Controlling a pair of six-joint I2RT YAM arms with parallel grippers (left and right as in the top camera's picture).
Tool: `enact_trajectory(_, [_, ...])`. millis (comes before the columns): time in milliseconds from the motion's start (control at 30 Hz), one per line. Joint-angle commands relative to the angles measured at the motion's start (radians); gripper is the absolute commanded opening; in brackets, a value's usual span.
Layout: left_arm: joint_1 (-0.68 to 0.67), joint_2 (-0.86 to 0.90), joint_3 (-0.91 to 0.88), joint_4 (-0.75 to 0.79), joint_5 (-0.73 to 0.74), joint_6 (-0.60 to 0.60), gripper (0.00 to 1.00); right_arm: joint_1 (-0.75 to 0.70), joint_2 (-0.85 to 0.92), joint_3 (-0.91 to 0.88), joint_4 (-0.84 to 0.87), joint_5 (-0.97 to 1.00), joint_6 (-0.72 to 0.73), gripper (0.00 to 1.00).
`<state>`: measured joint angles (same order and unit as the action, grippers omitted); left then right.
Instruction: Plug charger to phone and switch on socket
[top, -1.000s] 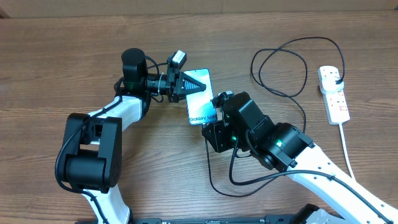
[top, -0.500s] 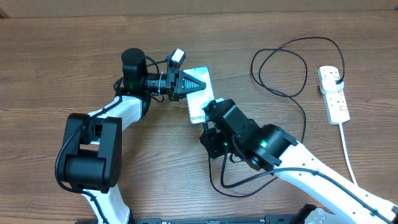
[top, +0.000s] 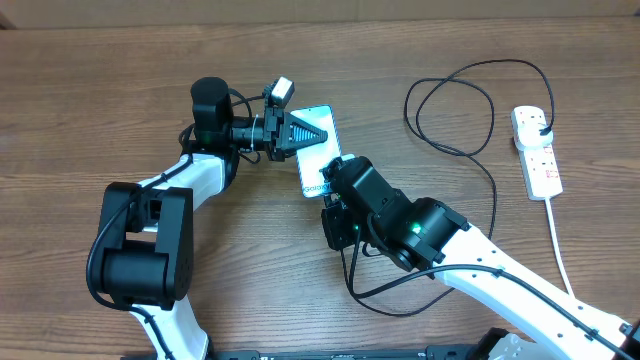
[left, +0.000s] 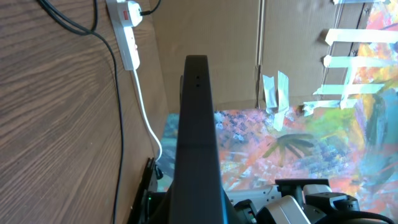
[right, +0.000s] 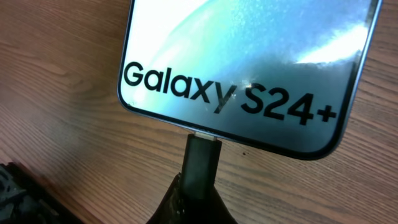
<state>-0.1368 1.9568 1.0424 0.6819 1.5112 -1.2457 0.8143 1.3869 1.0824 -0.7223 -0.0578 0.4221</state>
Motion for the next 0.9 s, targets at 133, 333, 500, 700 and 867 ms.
enact_trajectory(133, [-0.035, 0.002, 0.014, 0.008, 0.070, 0.083, 0.04, 0.002, 0.001, 0.007, 0.095, 0.057, -0.006, 0.04])
enact_trajectory(333, [-0.085, 0.001, 0.013, 0.007, 0.071, 0.083, 0.04, 0.002, 0.018, 0.007, 0.166, 0.079, -0.007, 0.04])
enact_trajectory(500, [-0.092, 0.001, -0.007, 0.007, 0.071, 0.098, 0.04, 0.001, 0.018, 0.043, 0.177, 0.114, -0.037, 0.04])
enact_trajectory(700, [-0.092, 0.001, -0.037, 0.007, 0.071, 0.137, 0.04, 0.001, 0.017, 0.047, 0.158, 0.101, -0.032, 0.16])
enact_trajectory(867, [-0.093, 0.001, -0.037, 0.027, -0.012, 0.136, 0.04, 0.000, -0.016, 0.088, 0.098, 0.083, -0.029, 0.60])
